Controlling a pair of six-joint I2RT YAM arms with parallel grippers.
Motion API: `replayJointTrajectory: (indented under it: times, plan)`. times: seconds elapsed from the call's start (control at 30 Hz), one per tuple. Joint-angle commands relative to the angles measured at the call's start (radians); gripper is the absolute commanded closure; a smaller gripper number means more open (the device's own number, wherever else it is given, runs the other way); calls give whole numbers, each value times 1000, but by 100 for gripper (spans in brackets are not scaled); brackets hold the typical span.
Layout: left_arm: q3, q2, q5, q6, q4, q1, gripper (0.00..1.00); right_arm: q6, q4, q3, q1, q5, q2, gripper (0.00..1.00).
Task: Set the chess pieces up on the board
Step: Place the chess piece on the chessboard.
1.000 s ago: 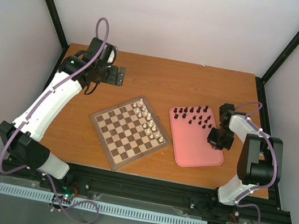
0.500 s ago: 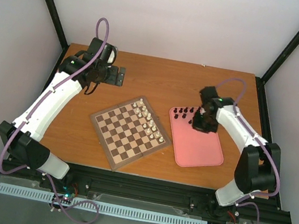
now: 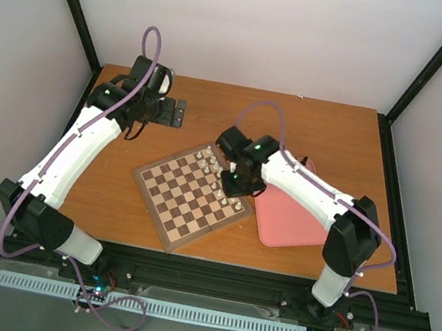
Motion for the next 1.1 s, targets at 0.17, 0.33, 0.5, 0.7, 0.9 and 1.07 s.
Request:
replayJointTrajectory:
  times: [0.17,0.33,0.5,0.7,0.9,1.07]
  plan:
    - [6,-23,5,-14,7,4,0,-14,46,-89,116,-61,19,97]
    - [4,-27,-4,-13,7,4,0,-30,74,-116,118,-59,45,97]
    - [8,-28,-18,-8,0,4,0,-53,71,-103,117,-50,96,97]
    - [11,-33,-39,-2,-1,4,0,-65,66,-99,116,-25,129,97]
    - [11,-30,-41,-1,-2,4,0,-69,59,-93,113,-10,157,97]
    - [6,-31,-46,1,-2,4,0,-63,55,-79,103,12,174,96]
